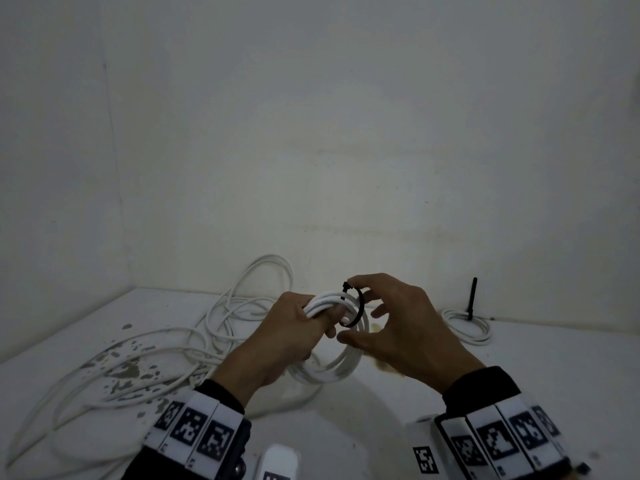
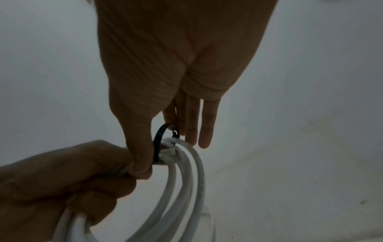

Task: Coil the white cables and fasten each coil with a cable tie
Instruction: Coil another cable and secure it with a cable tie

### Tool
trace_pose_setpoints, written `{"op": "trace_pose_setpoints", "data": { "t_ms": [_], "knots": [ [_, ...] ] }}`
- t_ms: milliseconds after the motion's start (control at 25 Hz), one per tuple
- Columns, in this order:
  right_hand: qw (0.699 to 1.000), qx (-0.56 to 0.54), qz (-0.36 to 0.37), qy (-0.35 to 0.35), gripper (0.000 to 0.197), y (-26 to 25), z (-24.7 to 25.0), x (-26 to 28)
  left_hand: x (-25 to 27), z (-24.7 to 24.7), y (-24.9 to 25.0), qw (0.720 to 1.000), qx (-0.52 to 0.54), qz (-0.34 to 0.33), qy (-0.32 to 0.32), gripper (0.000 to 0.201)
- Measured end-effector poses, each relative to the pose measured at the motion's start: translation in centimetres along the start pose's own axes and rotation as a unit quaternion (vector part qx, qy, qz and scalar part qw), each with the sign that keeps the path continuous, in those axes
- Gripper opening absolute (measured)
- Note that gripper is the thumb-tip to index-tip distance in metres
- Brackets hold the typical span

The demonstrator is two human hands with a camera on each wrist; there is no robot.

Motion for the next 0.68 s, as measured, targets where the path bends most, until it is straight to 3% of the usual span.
{"op": "trace_pose_setpoints", "data": {
  "t_ms": [480, 600, 680],
  "knots": [
    [0.996, -0.036, 0.031, 0.075, 0.029, -0.50, 0.24, 0.20, -0.22, -0.12, 0.42, 0.994, -0.071, -0.078, -0.026, 0.030],
    [0.988, -0.144, -0.043, 0.020, 0.037, -0.34, 0.56, 0.22, 0.00, -0.01, 0.74, 0.995, -0.052, -0.080, -0.025, 0.029],
    [0.958, -0.257, -0.128, -0.007, 0.032, -0.42, 0.65, 0.07, 0.05, -0.06, 0.80, 0.996, -0.037, -0.071, -0.027, 0.032]
  ]
}}
Point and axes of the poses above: each hand's wrist, its own x-axis away from the middle knuckle, its own z-axis out of the back of the hand, y = z × x, the point moved 2 cm from there along -x, towards the middle knuckle, and after that the axes turned 10 degrees about x, right-handed, at the moved point
